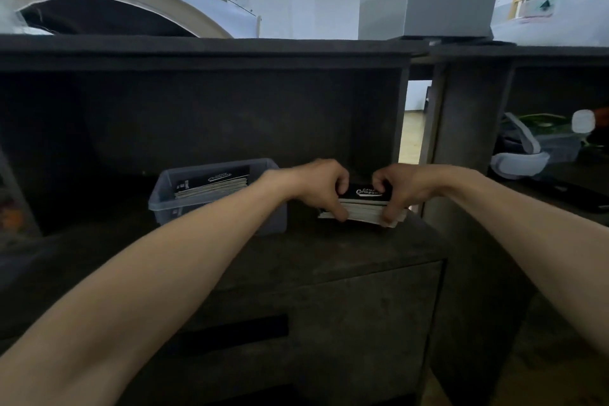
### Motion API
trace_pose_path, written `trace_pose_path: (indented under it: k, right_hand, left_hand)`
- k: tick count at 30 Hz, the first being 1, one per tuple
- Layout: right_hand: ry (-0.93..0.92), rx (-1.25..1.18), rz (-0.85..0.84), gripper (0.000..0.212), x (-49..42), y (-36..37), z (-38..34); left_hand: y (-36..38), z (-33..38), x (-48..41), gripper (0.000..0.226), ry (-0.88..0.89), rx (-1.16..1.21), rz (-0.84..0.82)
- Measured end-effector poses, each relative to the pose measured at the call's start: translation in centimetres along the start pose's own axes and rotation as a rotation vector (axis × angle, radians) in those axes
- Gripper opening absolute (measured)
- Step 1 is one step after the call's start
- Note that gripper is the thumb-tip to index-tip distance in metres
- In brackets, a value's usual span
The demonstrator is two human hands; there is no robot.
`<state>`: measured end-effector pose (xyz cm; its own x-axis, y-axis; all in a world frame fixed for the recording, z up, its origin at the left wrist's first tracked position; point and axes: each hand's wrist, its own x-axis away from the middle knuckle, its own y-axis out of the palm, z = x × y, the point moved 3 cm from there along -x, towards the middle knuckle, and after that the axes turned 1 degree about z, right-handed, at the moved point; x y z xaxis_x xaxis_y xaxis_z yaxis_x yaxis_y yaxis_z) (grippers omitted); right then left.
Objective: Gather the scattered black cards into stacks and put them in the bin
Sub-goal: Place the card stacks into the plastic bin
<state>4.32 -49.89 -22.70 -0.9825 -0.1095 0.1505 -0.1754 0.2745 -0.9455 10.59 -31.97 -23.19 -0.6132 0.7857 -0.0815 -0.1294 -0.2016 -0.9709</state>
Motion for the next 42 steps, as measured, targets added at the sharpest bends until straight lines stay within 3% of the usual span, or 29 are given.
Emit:
trace_pose_path:
  k: [8,12,16,19,23,26,29,35,37,39,40,42]
  right_hand:
    - [-0.369,-0.01,0.328,0.044,-1.2,-6.2,-12.4]
    - [-0.461,-0.185,0.263,0.044,-5.2,-4.6,-18.7]
    - [-0.41,-0.183,0.081,0.041,-8.8,-0.5,-21.7]
    - [-0.35,-0.228,-0.062,0.027,-9.6,2.0,-21.3]
    - [-0.338,-0.334,0.019,0.018,-8.4,1.8,-20.0]
    - [-0.281,-0.421,0.18,0.015,-8.6,1.6,-19.1]
    - [-0.246,-0.334,0.288,0.014,-9.0,2.7,-19.3]
    - [-0.183,-0.255,0.269,0.019,-9.0,2.3,-19.7]
    - [-0.208,-0.245,0.364,0.023,-9.1,1.8,-19.9]
    - [-0.247,-0.186,0.473,0.039,-9.6,1.8,-20.1]
    - [-0.254,-0.13,0.456,0.05,-10.1,2.1,-20.2]
    - [-0.226,-0.058,0.289,0.06,-11.4,3.4,-20.3]
  left_hand:
    - [-12.0,-5.8,10.1,0.032,-0.137,0.025,0.235]
    - [-14.0,-11.4,15.1,0.031,-0.279,-0.025,0.236]
    - [-11.3,-16.1,17.5,0.034,-0.401,-0.05,0.154]
    - [-8.5,-17.6,18.2,0.028,-0.436,-0.012,0.02]
    - [-8.2,-17.7,18.5,0.048,-0.438,0.064,0.078]
    - [-8.2,-17.5,18.4,0.036,-0.397,0.075,0.227]
    - [-6.5,-17.0,18.0,0.026,-0.377,0.06,0.238]
    - [-5.9,-16.2,18.7,0.015,-0.373,0.099,0.291]
    - [-5.7,-16.2,18.5,0.029,-0.373,0.07,0.365]
    - [-5.1,-16.3,18.3,0.062,-0.434,-0.003,0.39]
    - [-4.7,-16.5,18.2,0.082,-0.488,0.013,0.369]
    - [-4.0,-17.2,17.6,0.099,-0.547,0.1,0.341]
